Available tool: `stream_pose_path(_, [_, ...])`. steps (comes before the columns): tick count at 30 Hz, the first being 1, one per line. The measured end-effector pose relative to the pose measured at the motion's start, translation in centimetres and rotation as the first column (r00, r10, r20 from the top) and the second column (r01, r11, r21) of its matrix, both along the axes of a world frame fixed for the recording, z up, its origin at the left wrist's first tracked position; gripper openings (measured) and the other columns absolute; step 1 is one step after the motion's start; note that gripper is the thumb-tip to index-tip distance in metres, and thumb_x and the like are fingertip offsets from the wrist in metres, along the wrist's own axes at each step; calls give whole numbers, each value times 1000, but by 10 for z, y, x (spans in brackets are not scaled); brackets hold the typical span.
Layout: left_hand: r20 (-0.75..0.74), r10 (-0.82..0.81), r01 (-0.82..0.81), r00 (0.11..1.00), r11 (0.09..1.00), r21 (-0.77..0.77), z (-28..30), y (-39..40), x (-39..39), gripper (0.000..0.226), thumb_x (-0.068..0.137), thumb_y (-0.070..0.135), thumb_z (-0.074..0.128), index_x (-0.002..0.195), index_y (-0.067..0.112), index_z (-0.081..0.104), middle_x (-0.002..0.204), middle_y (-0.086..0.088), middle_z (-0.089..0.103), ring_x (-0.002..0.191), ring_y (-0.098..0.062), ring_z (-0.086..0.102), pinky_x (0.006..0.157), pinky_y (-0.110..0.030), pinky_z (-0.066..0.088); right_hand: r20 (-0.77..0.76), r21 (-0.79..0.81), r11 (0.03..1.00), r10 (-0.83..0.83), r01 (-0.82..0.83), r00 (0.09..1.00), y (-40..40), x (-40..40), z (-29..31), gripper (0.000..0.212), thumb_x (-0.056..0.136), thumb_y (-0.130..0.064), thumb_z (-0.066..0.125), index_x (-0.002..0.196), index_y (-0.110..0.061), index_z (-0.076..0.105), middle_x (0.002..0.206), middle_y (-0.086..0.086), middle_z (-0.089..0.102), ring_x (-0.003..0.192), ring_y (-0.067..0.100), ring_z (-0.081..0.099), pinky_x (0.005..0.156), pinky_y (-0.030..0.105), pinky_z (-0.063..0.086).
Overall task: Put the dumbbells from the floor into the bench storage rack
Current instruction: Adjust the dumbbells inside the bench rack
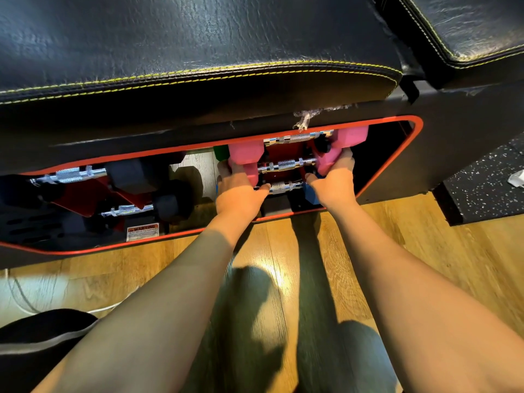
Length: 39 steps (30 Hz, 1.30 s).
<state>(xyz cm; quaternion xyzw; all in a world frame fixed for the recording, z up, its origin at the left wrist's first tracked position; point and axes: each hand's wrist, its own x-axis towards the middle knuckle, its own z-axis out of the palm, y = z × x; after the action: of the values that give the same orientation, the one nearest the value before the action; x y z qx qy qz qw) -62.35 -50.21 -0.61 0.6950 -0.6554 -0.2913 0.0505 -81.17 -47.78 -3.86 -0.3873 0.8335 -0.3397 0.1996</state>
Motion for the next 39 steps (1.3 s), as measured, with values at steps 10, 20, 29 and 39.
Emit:
stream_pose_path(10, [-251, 197, -247, 948, 951, -184, 28, 9, -7, 72, 71, 79, 57, 86, 9, 47, 96, -15, 62, 96, -33, 61, 82, -44, 54, 197, -420, 900, -40, 121, 980, 3, 3, 39, 108, 65, -39, 89, 148, -11, 24, 144, 3, 42, 133, 11, 43, 114, 21, 30])
stream_pose_path(20, [-189, 40, -83, 981, 971, -225, 34, -2, -13, 63, 88, 62, 54, 49, 15, 38, 49, 0, 34, 57, -23, 48, 48, -27, 31, 211, -402, 904, -64, 146, 975, -8, 4, 46, 91, 65, -35, 82, 139, -14, 33, 129, 10, 52, 114, 14, 58, 97, 29, 52])
stream_pose_path(29, [-77, -44, 25, 996, 971, -237, 37, -1, -11, 60, 90, 61, 50, 52, 19, 31, 51, 0, 29, 49, -18, 39, 48, -27, 29, 109, -334, 924, -158, 186, 981, -10, 6, 46, 94, 62, -55, 74, 136, -12, 35, 120, 12, 55, 110, 28, 59, 95, 44, 53])
stream_pose_path(39, [-158, 85, -116, 984, 973, -200, 41, 0, -12, 63, 86, 63, 55, 52, 16, 31, 50, 1, 28, 44, -14, 30, 45, -25, 25, 74, -184, 962, -190, 200, 979, -3, 10, 56, 88, 77, -44, 78, 143, -9, 31, 129, 17, 45, 123, 39, 46, 99, 40, 41])
